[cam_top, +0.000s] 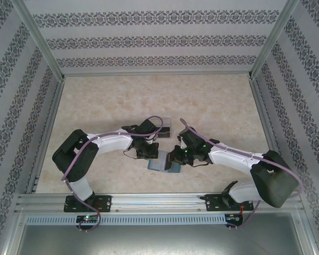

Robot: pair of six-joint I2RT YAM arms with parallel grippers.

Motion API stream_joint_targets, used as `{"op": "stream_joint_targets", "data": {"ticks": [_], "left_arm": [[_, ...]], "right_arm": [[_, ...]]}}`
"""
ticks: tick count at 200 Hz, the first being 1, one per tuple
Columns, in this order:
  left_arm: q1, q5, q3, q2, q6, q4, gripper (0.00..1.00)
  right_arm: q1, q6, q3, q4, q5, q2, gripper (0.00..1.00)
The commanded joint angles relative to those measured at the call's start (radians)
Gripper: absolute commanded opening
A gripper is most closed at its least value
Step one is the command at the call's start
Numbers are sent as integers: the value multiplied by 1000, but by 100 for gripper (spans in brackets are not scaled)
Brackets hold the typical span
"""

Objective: Take the credit cards out of the card holder

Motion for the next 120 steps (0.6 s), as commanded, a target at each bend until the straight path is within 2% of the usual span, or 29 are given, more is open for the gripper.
{"op": "stream_joint_targets", "data": {"ticks": [1, 65, 120], "left_arm": [[-14, -34, -35, 27, 26, -53, 6], [-7, -118, -67, -73, 38, -109, 7], [-1, -131, -125, -144, 17, -116, 8]], "right_arm": [[22, -4, 46, -36, 55, 12, 10], [44, -20, 116, -29, 57, 102, 7], [54, -54, 189, -59, 47, 153, 6]]}}
